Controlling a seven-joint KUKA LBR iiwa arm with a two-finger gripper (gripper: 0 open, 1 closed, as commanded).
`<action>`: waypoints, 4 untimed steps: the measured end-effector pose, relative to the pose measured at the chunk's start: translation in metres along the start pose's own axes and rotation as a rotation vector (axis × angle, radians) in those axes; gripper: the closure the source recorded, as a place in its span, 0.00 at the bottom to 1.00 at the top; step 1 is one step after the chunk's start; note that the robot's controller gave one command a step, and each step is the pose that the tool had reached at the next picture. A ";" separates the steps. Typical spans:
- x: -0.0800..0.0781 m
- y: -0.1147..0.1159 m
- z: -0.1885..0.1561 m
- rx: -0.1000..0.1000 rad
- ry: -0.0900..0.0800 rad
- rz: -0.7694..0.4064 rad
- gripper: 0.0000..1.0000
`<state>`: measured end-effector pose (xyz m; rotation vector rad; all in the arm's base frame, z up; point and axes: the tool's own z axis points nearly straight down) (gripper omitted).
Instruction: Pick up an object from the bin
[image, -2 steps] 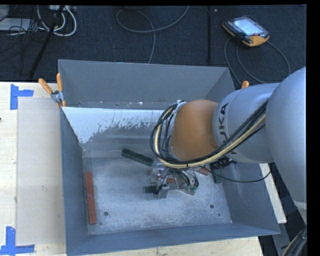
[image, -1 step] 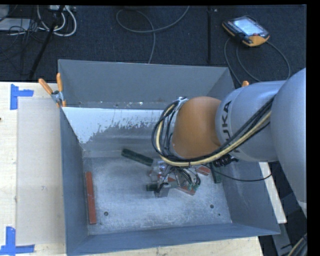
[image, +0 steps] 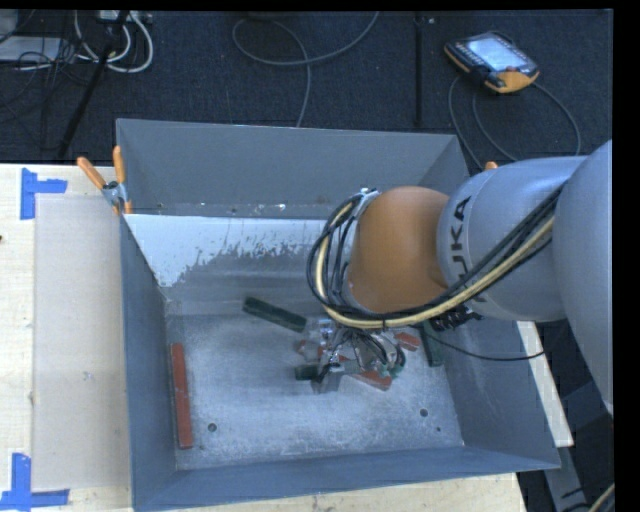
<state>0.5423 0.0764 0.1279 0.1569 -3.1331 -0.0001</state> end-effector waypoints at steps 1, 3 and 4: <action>0.001 0.000 -0.021 0.000 0.001 0.001 1.00; -0.001 0.000 -0.053 0.000 -0.005 0.000 1.00; -0.001 0.000 -0.063 0.000 -0.007 0.000 1.00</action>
Offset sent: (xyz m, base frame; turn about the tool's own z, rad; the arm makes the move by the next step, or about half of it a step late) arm -0.0002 0.0001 0.0291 0.0000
